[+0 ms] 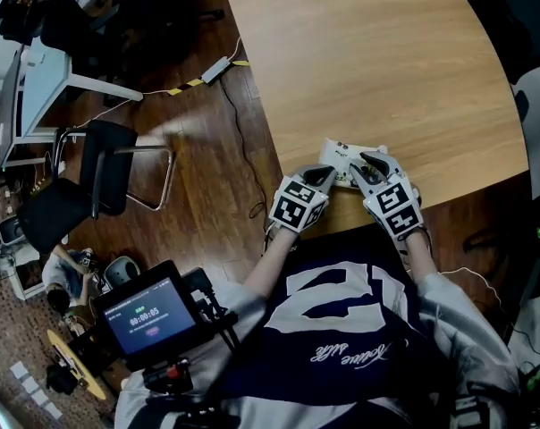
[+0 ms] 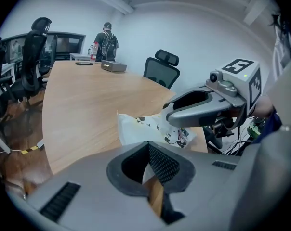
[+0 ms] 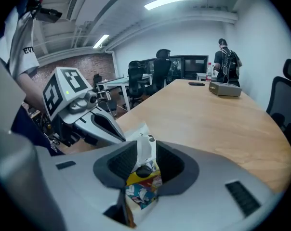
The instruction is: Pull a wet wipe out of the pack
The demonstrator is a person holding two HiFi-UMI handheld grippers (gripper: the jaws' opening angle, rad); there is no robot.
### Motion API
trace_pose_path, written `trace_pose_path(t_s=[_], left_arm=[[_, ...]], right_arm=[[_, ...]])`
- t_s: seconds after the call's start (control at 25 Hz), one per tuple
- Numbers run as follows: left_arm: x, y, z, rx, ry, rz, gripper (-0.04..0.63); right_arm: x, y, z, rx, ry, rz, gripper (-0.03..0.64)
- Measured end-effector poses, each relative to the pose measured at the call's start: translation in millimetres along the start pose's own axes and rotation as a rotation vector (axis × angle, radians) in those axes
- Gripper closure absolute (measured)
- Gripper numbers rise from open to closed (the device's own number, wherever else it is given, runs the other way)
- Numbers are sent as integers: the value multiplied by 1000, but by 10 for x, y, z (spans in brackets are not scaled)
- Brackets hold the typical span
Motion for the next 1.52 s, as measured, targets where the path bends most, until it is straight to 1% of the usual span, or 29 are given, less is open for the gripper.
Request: trace_pose_path(t_s=[0.12, 0.16, 0.24, 0.36, 0.52, 0.6, 0.84, 1.08, 1.32, 1.4, 1.52], left_arm=[[-7, 8, 0, -8, 5, 4, 592], [-8, 8, 0, -8, 5, 4, 592], [6, 11, 26, -6, 2, 4, 592], [55, 34, 101, -8, -2, 5, 592], [21, 39, 88, -23, -6, 4, 592], [-24, 23, 40, -30, -5, 3, 592], [50, 10, 38, -31, 2, 10, 592], [-59, -14, -1, -31, 16, 12, 592], [-69, -30, 10, -31, 17, 13, 592], [-61, -31, 9, -22, 15, 12, 592], [-53, -43, -4, -2, 11, 8, 592]], right_arm=[[63, 20, 1, -1, -21, 17, 511], [65, 16, 3, 10, -30, 16, 529], [90, 13, 0, 32, -49, 12, 615], [148, 2, -19, 77, -82, -16, 615], [14, -80, -14, 242, -122, -128, 616], [-105, -112, -8, 294, -123, -161, 617], [-204, -104, -33, 318, -125, -193, 617], [-387, -195, 53, 443, -147, -287, 617], [-500, -264, 83, 454, -141, -331, 617], [-555, -306, 80, 466, -143, -367, 617], [-713, -422, 51, 496, -150, -458, 617]])
Point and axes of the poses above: the fingertips, and each gripper's own axes: x forward along the fingers, z to its left, y out of its underside, the point moved 7 cm from there along -x, backward along the fingers, and after that the axes turned 5 degrees about -y, right-handed, at the moved point
